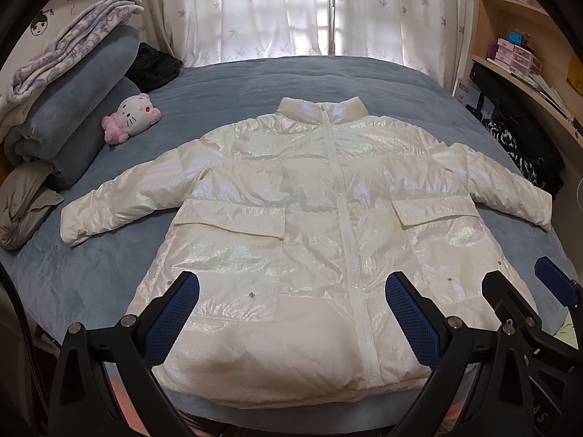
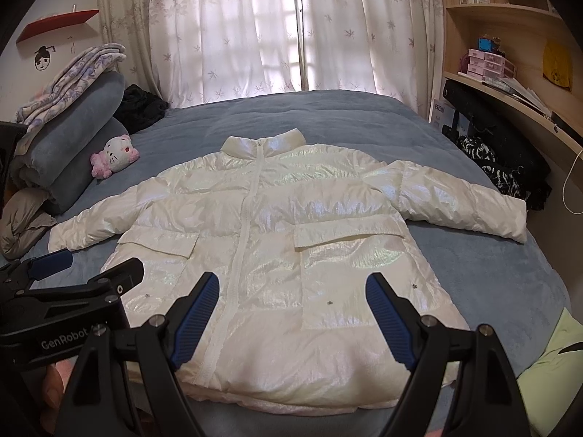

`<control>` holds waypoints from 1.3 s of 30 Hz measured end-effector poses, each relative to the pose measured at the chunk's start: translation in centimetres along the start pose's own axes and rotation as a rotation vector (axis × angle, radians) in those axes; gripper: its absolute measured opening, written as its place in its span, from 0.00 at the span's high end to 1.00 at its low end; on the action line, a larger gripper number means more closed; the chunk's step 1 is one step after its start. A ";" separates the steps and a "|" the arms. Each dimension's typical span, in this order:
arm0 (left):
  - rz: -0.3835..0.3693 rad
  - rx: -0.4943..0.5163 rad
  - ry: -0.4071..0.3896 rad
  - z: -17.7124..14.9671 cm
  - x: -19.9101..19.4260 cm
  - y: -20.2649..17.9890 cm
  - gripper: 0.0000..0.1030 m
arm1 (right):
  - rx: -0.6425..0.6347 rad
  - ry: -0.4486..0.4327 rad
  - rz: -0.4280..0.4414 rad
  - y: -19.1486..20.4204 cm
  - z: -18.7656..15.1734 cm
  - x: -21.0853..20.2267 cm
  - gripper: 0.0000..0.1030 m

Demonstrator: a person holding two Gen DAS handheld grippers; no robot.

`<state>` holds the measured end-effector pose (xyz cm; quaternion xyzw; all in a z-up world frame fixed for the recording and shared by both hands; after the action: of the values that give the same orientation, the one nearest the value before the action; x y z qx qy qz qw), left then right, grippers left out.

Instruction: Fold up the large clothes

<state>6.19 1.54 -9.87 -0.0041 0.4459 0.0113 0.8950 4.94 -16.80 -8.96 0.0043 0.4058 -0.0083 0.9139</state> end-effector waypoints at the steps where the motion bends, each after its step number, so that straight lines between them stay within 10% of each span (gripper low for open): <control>1: -0.001 0.003 0.001 0.0 0.0 0.0 0.02 | 0.001 0.003 0.004 -0.1 0.1 0.0 0.19; 27: -0.124 0.059 -0.121 9.6 1.5 -6.6 0.02 | 0.069 -0.031 0.065 -4.1 6.3 1.6 0.19; 39: -0.126 0.093 -0.176 16.6 4.3 -12.6 0.02 | 0.118 -0.087 -0.020 -12.9 12.4 3.7 0.19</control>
<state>22.38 -10.69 -3.35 0.0103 0.3646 -0.0653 0.9288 16.36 -29.93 -3.46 0.0537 0.3644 -0.0414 0.9288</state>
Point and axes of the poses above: each gripper's, at about its wrist camera, not at the fingertips, and x roughly the way its jaws point, y to its left, z to its top, the point moved 10 cm from there along x, roughly the way its jaws point, and after that the axes turned 3 degrees about y, right-handed, at the moved point
